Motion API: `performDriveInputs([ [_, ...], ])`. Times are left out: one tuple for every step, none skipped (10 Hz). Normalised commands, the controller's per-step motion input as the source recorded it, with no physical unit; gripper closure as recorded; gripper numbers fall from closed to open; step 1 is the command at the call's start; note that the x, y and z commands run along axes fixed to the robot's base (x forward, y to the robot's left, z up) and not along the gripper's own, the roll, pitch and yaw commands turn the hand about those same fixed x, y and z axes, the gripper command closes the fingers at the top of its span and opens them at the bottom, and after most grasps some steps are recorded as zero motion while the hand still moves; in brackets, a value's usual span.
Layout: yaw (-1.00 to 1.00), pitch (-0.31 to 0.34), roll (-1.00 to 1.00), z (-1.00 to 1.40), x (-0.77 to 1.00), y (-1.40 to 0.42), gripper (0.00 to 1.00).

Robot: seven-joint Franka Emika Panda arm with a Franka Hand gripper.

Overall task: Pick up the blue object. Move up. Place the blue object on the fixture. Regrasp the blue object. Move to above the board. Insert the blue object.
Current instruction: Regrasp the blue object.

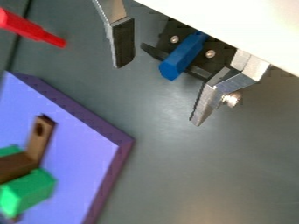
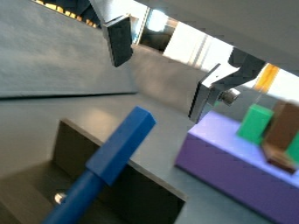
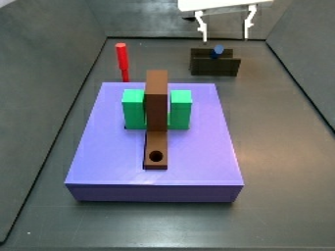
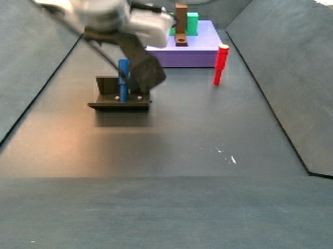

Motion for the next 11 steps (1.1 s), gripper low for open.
performDriveInputs([
  [0.25,-0.526,1.0,0.13,0.0,-0.21,0.0],
  [0.35,-0.457,1.0,0.11,0.0,-0.15,0.0],
  [0.41,-0.36,1.0,0.06,0.01,-0.07,0.0],
  [0.44,-0.334,1.0,0.06,0.02,-0.04,0.0],
  [0.49,-0.351,1.0,0.08,0.06,-0.02,0.0],
  [0.49,-0.371,1.0,0.09,0.07,-0.03,0.0],
  [0.47,-0.34,1.0,0.1,0.11,-0.03,0.0],
  [0.42,0.0,1.0,0.0,0.09,0.0,0.0],
  [0.45,0.037,1.0,0.0,0.08,0.0,0.0],
  [0.46,0.214,1.0,0.0,0.04,0.0,0.0],
  [0.51,0.486,1.0,0.13,0.0,0.0,0.0],
])
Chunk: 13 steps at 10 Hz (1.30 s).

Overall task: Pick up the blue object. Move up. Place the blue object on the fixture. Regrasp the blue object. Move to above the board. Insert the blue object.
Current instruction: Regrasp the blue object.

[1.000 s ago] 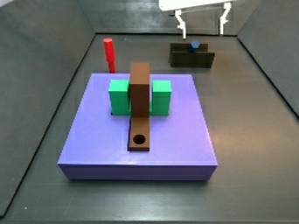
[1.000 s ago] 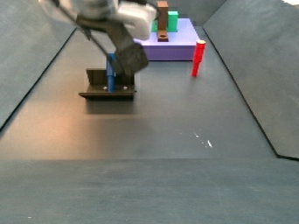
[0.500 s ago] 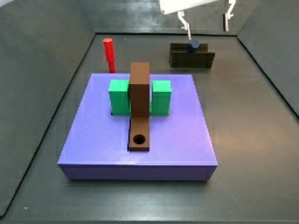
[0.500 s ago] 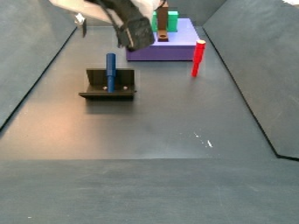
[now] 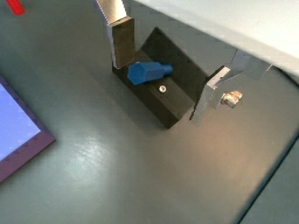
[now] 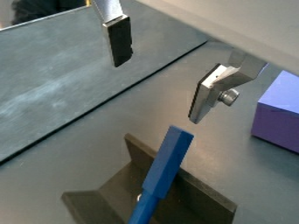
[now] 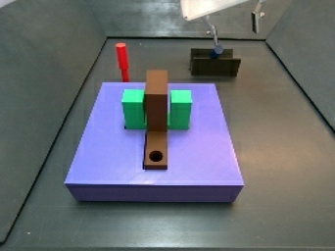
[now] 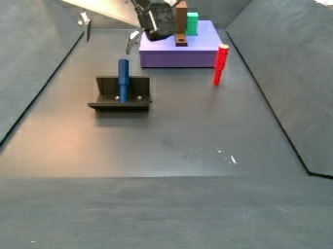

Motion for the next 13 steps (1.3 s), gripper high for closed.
performDriveInputs([
  [0.55,0.569,0.85,0.19,0.0,0.0,0.0],
  [0.5,0.583,0.95,0.18,0.0,0.0,0.0],
  [0.47,0.594,1.0,0.18,0.0,0.0,0.0],
  [0.45,0.606,1.0,0.18,0.0,0.0,0.0],
  [0.41,0.6,1.0,0.17,0.0,0.0,0.0],
  [0.33,0.509,1.0,0.13,0.03,0.0,0.0],
  [0.25,0.451,1.0,0.14,0.09,0.0,0.0],
  [0.13,0.263,1.0,0.09,0.15,-0.1,0.0],
  [0.0,0.02,1.0,0.0,0.24,-0.23,0.0],
  [-0.05,0.0,0.75,-0.62,0.27,-0.27,0.0],
  [0.01,0.0,0.66,-0.72,0.0,-0.11,0.0],
  [0.3,-0.069,0.81,-0.57,-0.28,-0.01,0.0],
  [0.5,-0.091,0.92,-0.46,-0.6,-0.01,0.0],
])
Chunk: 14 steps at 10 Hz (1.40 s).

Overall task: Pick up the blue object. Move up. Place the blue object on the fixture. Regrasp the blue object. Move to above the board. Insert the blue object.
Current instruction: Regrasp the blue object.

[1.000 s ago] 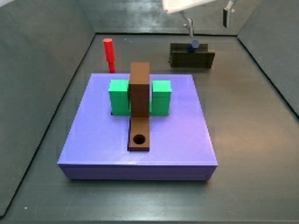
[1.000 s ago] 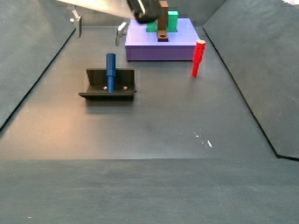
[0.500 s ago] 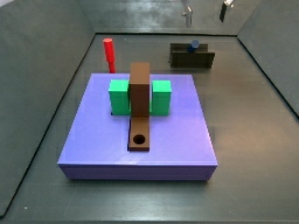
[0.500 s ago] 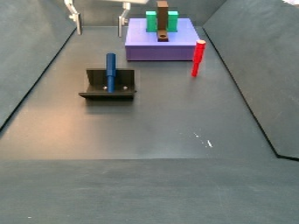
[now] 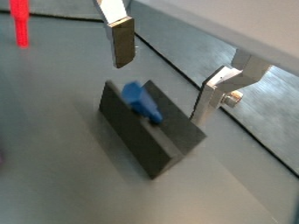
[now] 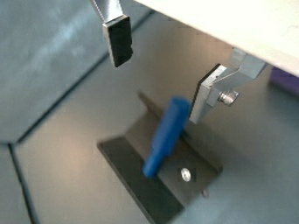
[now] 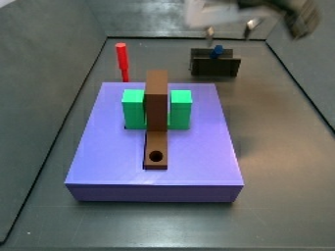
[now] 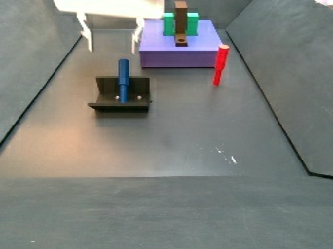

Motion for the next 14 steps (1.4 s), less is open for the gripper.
performDriveInputs([
  [0.53,-0.117,0.98,-0.39,-0.63,-0.09,0.0],
  [0.54,-0.117,0.95,-0.41,-0.61,-0.14,0.0],
  [0.25,-0.103,0.92,-0.37,-0.13,-0.15,0.0],
  [0.01,0.014,0.79,-0.08,0.39,-0.01,0.0],
  [0.02,0.22,0.59,0.09,0.73,-0.03,0.0],
  [0.04,0.246,0.49,0.15,0.69,0.0,0.0],
  [0.15,0.091,0.4,0.0,0.38,0.0,0.0],
  [0.15,0.04,0.35,-0.01,0.29,0.0,0.0],
  [0.1,0.026,0.19,-0.09,0.35,0.03,0.0],
  [0.05,0.006,0.07,-0.13,0.31,0.07,0.0],
  [0.0,0.0,0.08,-0.2,0.22,0.0,0.0],
  [-0.11,0.063,0.37,-0.17,0.15,0.0,0.0],
  [-0.39,0.146,0.31,-0.02,0.0,0.0,0.0],
  [-0.43,0.091,0.27,0.0,-0.02,0.0,0.0],
])
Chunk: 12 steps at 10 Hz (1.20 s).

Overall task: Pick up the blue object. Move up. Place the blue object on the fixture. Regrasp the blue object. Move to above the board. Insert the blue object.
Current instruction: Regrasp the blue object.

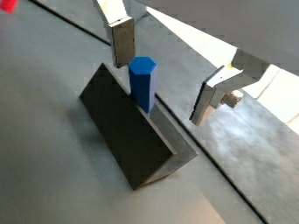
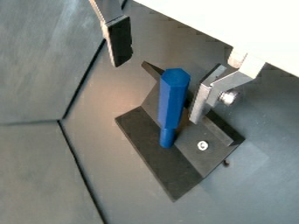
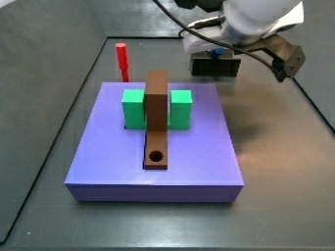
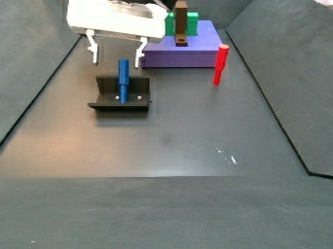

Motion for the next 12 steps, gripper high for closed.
performDriveInputs([
  [-0.33,0.0,0.16,0.0,-0.17,0.0,0.0],
  [-0.23,0.0,0.07,0.0,-0.16,0.0,0.0],
  [-0.13,0.0,0.07,-0.02,-0.1,0.0,0.0],
  [-0.1,0.0,0.03,-0.05,-0.08,0.0,0.0],
  [-0.07,0.0,0.04,-0.11,-0.05,0.0,0.0],
  [-0.07,0.0,0.06,-0.17,0.0,0.0,0.0],
  [-0.04,0.0,0.02,-0.07,0.0,0.0,0.0],
  [-0.04,0.0,0.0,-0.06,0.0,0.0,0.0],
  [-0.02,0.0,0.0,-0.05,0.0,0.0,0.0],
  [-0.02,0.0,0.0,-0.15,0.0,0.0,0.0],
  [0.0,0.0,0.02,-0.07,0.0,0.0,0.0],
  [0.0,0.0,0.0,0.0,0.0,0.0,0.0],
])
